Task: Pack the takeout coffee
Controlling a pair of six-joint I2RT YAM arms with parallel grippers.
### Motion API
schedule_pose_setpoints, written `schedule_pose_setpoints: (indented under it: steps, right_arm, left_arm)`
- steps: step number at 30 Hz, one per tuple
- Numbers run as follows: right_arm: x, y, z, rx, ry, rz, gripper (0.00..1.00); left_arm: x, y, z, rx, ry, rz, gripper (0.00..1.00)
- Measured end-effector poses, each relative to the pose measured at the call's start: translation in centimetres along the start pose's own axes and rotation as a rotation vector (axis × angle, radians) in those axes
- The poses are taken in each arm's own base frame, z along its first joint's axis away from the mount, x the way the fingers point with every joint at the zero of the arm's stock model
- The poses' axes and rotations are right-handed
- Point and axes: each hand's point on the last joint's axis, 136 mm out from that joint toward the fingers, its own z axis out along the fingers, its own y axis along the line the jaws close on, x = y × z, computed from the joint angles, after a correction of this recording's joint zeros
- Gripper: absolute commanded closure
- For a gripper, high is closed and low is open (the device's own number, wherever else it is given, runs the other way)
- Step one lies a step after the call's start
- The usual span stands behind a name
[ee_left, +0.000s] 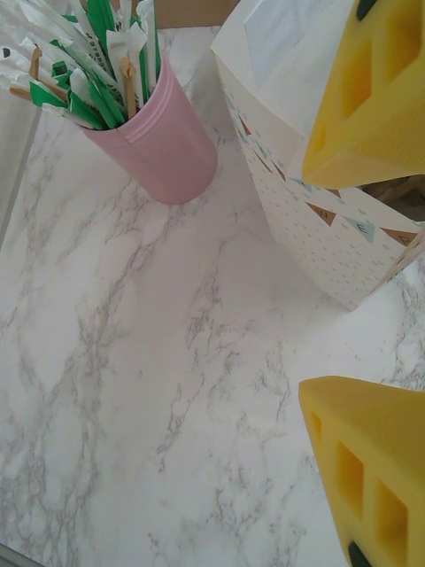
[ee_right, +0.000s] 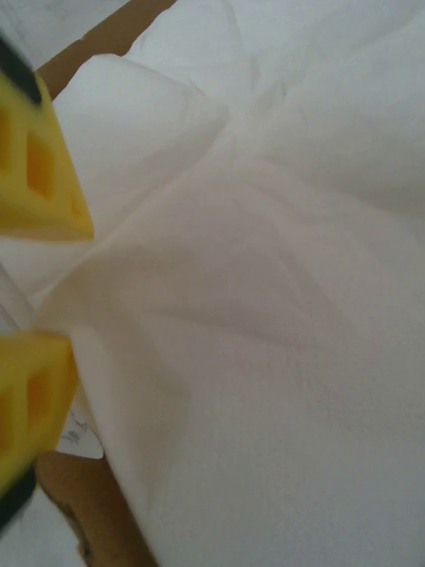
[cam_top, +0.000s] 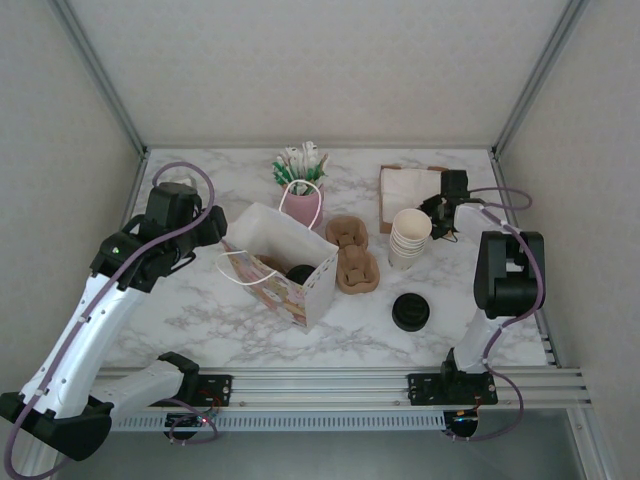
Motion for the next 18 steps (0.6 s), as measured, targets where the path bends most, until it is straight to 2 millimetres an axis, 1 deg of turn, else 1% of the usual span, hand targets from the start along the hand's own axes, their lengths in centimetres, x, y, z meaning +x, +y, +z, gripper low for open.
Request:
schedule_pose_setpoints:
  steps: [1,5,7,9,10,11,12,14,16,17,18]
  right_arm:
    - [0.0,0.0,0.0,0.000,-0.001,0.003,1.00]
    - [-0.3,0.5,-0.2,-0.010,-0.011,-0.003,1.00]
    - [-0.7,1.1,-0.8,-0.020,-0.027,-0.017,1.00]
    - [-1.1,2.1,-2.1,-0.040,-0.050,-0.045,1.00]
    - [-1.4,2.9,-3.1,-0.058,-0.064,-0.068,1.00]
    - [-1.7,3.8,-4.3,-0.078,-0.079,-0.089,1.00]
    - [-2.0,4.9,-5.9,-0.105,-0.101,-0.119,1.00]
    - [-2.6,7.8,-9.8,-0.182,-0.156,-0.191,1.00]
    - [-2.7,11.0,-14.7,-0.273,-0.219,-0.282,1.00]
    - [-2.5,12.4,-16.9,-0.315,-0.243,-0.319,1.00]
    - [-2.0,14.0,-19.7,-0.369,-0.265,-0.367,1.00]
  left_arm:
    - [0.0,0.0,0.0,0.000,0.000,0.000,0.42]
    - [0.0,0.0,0.0,0.000,-0.001,0.000,0.42]
    - [0.0,0.0,0.0,0.000,0.000,0.000,0.42]
    - [0.0,0.0,0.0,0.000,-0.001,0.000,0.42]
    - [0.0,0.0,0.0,0.000,-0.001,0.000,0.42]
    - [0.0,0.0,0.0,0.000,0.000,0.000,0.42]
    - [0.0,0.0,0.0,0.000,-0.001,0.000,0.42]
    - [0.0,0.0,0.0,0.000,-0.001,0.000,0.42]
    - [0.0,0.0,0.0,0.000,-0.001,0.000,0.42]
    - [0.0,0.0,0.0,-0.001,-0.001,0.000,0.42]
    - [0.0,0.0,0.0,-0.001,-0.001,0.000,0.42]
